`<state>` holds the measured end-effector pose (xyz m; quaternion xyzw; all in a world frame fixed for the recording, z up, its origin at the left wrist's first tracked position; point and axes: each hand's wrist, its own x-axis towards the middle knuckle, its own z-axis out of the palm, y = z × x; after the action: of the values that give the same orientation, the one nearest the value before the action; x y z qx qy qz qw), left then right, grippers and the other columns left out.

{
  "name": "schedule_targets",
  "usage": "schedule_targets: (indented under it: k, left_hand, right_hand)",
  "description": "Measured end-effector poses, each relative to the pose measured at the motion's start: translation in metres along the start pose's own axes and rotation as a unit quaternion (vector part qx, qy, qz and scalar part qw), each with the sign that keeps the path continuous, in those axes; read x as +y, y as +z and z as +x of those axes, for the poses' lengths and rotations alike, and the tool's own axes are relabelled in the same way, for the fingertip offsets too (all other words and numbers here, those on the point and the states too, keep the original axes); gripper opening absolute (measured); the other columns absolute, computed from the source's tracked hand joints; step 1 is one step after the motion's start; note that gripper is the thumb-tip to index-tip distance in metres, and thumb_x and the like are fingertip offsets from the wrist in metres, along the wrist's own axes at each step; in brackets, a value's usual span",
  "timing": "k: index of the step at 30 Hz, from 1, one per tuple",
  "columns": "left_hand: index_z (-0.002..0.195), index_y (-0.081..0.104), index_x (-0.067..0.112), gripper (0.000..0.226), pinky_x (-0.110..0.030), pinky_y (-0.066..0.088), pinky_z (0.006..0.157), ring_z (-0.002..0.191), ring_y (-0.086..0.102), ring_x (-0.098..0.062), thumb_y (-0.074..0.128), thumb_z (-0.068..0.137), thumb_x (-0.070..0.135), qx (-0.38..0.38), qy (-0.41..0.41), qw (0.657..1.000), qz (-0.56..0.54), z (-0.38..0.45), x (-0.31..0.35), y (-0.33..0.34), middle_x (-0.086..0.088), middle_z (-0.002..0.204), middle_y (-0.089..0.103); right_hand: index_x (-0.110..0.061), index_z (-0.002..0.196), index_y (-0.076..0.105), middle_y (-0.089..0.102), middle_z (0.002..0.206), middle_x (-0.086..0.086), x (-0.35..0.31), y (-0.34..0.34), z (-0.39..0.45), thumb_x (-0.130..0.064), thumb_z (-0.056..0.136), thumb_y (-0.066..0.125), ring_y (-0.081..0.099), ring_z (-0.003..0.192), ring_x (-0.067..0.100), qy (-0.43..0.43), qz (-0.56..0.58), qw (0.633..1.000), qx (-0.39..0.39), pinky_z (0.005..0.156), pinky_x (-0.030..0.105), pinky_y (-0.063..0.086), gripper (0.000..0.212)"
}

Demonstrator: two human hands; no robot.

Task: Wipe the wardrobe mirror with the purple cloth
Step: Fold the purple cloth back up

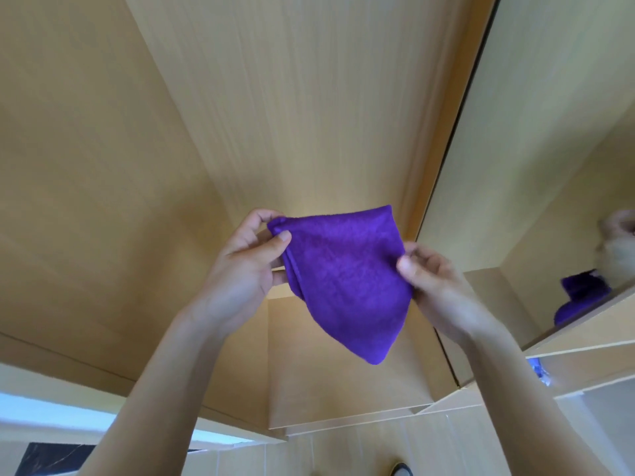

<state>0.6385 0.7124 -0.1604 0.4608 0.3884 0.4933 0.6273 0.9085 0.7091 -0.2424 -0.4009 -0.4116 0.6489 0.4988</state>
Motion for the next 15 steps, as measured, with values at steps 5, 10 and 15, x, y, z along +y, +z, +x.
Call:
schedule_targets:
  k: [5,10,15]
  left_hand:
    - [0.1,0.054,0.016,0.015,-0.033,0.057,0.059,0.073,0.066,-0.019,0.054,0.102,0.001,0.035,-0.025,0.999,0.015,0.012,-0.011,0.0,-0.003,0.087,0.068]
    - [0.091,0.06,0.016,0.016,-0.033,0.061,0.066,0.076,0.071,-0.019,0.057,0.102,0.005,0.137,-0.066,0.987,-0.055,0.019,-0.027,-0.025,-0.004,0.091,0.073]
    - [0.109,0.067,0.008,0.013,-0.024,0.061,0.068,0.076,0.071,-0.013,0.06,0.103,0.017,0.234,-0.129,0.939,-0.215,0.032,-0.047,-0.04,-0.006,0.097,0.069]
  right_hand:
    - [-0.009,0.075,0.077,0.075,0.084,0.009,0.054,0.003,-0.028,-0.023,0.068,0.086,0.068,0.083,0.023,0.115,-0.079,0.989,0.048,0.087,0.035,0.053,0.017]
    - [-0.005,0.077,0.064,0.072,0.071,0.007,0.039,0.015,-0.03,-0.004,0.091,0.071,0.065,0.065,0.012,0.053,-0.116,0.985,0.115,0.067,0.021,0.049,0.016]
    - [-0.019,0.069,0.06,0.062,0.066,0.006,-0.01,0.053,-0.031,-0.022,0.085,0.074,0.055,0.059,0.018,0.001,-0.121,0.99,0.067,0.051,0.025,0.041,0.022]
